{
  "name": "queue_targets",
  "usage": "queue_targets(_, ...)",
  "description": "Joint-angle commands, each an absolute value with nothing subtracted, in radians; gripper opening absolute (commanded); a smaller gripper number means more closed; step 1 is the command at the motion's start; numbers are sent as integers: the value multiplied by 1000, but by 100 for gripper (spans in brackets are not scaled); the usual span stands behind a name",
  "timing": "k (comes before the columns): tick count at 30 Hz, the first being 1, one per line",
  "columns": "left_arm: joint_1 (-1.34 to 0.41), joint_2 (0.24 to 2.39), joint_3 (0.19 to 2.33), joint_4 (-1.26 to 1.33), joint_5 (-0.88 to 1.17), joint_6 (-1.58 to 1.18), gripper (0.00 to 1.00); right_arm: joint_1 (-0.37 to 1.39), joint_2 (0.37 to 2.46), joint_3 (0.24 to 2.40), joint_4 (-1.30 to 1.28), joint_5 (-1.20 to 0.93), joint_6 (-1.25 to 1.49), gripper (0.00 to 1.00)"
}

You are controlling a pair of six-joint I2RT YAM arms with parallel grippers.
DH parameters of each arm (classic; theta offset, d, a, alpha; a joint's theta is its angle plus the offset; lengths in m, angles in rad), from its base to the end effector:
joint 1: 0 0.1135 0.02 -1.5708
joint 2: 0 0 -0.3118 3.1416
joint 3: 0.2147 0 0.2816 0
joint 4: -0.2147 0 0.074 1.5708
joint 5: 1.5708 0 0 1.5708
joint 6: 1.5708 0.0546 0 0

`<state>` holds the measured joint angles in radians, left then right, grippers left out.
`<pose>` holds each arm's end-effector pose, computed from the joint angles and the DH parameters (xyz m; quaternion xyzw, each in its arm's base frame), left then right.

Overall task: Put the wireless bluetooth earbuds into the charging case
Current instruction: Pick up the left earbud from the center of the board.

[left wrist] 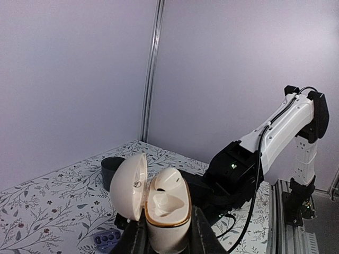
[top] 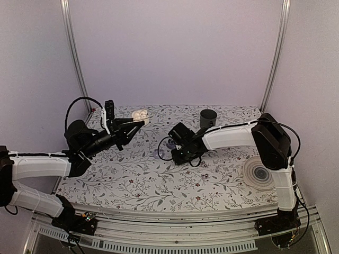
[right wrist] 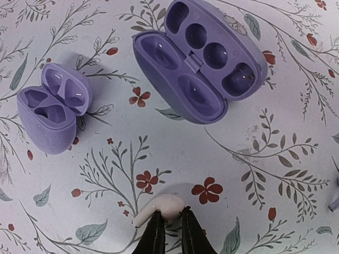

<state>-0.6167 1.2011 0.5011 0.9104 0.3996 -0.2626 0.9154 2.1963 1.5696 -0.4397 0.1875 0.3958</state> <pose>0.2145 -0.1781 0.2988 0.2605 0.5796 -0.4373 0.6364 0.3264 0.4079 0.1418 -0.2251 0.9378 0.0796 0.2522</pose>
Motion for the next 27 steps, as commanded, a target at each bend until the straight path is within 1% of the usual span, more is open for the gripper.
queue_targets(1, -601, 1242, 471, 977, 407, -287, 0, 921, 2109, 1510, -381, 219, 360, 13)
queue_targets(7, -601, 1303, 459, 1020, 420, -319, 0, 920, 1995, 1432, -340, 260, 332, 12)
queue_targets(12, -601, 1359, 463, 1053, 441, -338, 0, 919, 1926, 1410, -332, 275, 289, 16)
queue_targets(15, -601, 1377, 468, 1056, 443, -347, 0, 900, 1967, 1468, -424, 216, 301, 18)
queue_targets(18, -596, 1364, 458, 1063, 427, -367, 0, 888, 2036, 1563, -556, 230, 393, 18)
queue_targets(19, -595, 1358, 457, 1057, 418, -371, 0, 888, 2046, 1576, -571, 224, 420, 23)
queue_targets(21, -594, 1340, 457, 1030, 401, -377, 0, 888, 2059, 1585, -568, 211, 485, 26)
queue_targets(24, -591, 1313, 453, 1016, 399, -378, 0, 888, 2106, 1628, -598, 202, 579, 30)
queue_targets(27, -590, 1287, 453, 998, 400, -371, 0, 888, 2143, 1633, -606, 184, 664, 31)
